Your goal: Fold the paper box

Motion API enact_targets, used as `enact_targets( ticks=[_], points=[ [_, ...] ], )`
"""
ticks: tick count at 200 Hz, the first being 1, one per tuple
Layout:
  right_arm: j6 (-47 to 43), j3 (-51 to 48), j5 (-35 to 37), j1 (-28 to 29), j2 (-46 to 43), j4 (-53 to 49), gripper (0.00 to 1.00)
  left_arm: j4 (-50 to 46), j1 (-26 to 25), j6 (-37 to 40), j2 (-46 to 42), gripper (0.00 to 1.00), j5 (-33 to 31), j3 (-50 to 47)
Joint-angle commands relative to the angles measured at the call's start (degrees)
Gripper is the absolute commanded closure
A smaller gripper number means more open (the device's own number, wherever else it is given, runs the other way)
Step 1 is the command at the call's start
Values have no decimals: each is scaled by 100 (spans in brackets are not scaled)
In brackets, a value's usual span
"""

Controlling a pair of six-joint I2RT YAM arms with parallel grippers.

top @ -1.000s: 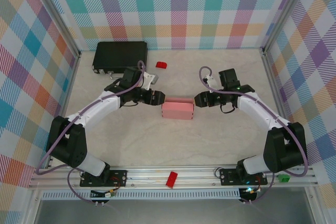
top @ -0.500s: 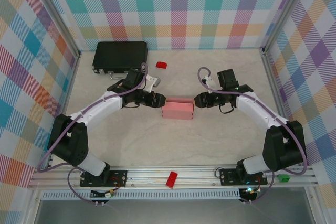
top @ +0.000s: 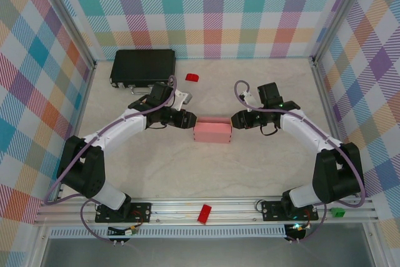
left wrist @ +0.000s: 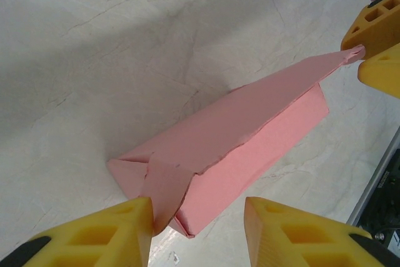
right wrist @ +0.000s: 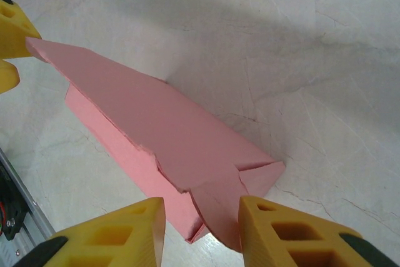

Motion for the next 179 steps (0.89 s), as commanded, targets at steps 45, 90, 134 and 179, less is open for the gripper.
enact_targets(
  ticks=[45, 90, 134, 179],
  points=[
    [68, -57, -46, 66, 60, 51, 66, -160, -65, 49, 171, 62, 116, 31],
    [31, -90, 165, 66, -7, -14, 63, -227, -66, 58, 132, 63, -26, 36],
    [-33, -142, 327, 70, -106, -131, 61, -253, -68, 74, 96, 63, -82, 24],
    [-88, -170, 380, 69, -176, -238, 63, -298, -66, 73, 88, 63, -98, 8]
  ],
)
